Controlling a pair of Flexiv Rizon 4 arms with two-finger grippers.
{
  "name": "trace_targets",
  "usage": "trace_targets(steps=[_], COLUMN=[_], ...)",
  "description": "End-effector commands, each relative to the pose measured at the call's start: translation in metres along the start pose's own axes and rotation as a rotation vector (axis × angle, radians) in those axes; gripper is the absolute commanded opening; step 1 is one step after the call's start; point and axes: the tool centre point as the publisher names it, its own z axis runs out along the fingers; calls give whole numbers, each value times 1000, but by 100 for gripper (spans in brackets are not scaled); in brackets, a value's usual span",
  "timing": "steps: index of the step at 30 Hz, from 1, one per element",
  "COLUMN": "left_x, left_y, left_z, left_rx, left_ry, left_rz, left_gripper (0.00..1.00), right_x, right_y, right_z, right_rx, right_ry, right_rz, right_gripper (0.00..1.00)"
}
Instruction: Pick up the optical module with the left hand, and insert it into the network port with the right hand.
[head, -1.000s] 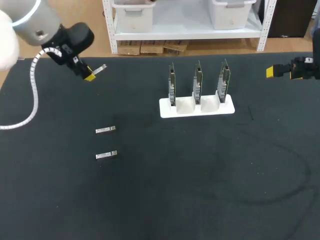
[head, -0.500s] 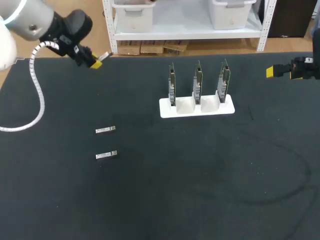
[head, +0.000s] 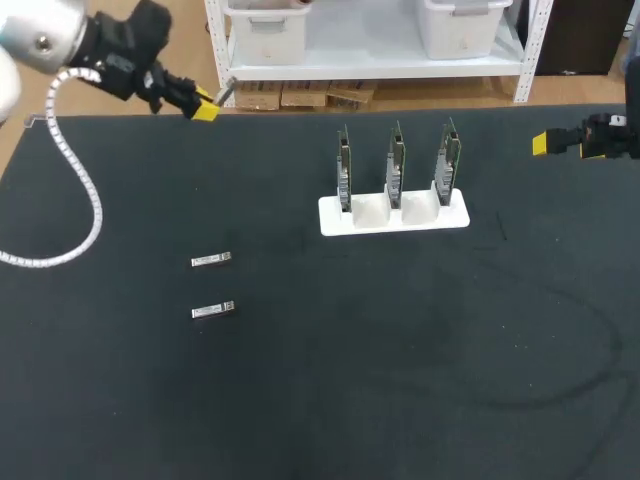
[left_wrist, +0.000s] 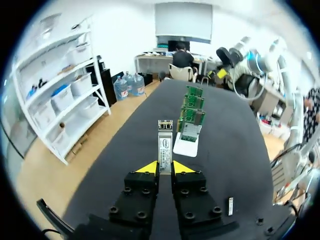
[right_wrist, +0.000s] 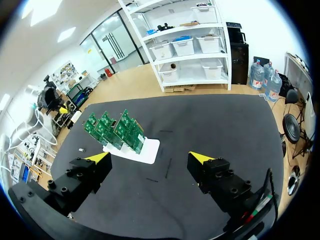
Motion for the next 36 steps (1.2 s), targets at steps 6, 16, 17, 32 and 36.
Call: trace_targets(steps=[6,16,17,32,36], left_x=[13,-33,-39,-73,-73], left_y=[2,-4,-5,-22,-28], left_z=[-3,23,27,42,43], left_rx=[0,64,78,191,218], left_ry=[-89,-172,-187,-345,-426], left_rz=[-1,112,132,147,111], left_gripper=[0,0,0,0,0], right_x=[0,0,0,0,0], right_y=[1,1,1,1,1], right_z=[-1,-1,-1,-1,-1], right_rx=[2,2,2,2,2], right_ry=[0,0,0,0,0], right_rz=[1,1,1,1,1], right_gripper=[100,100,100,100,100])
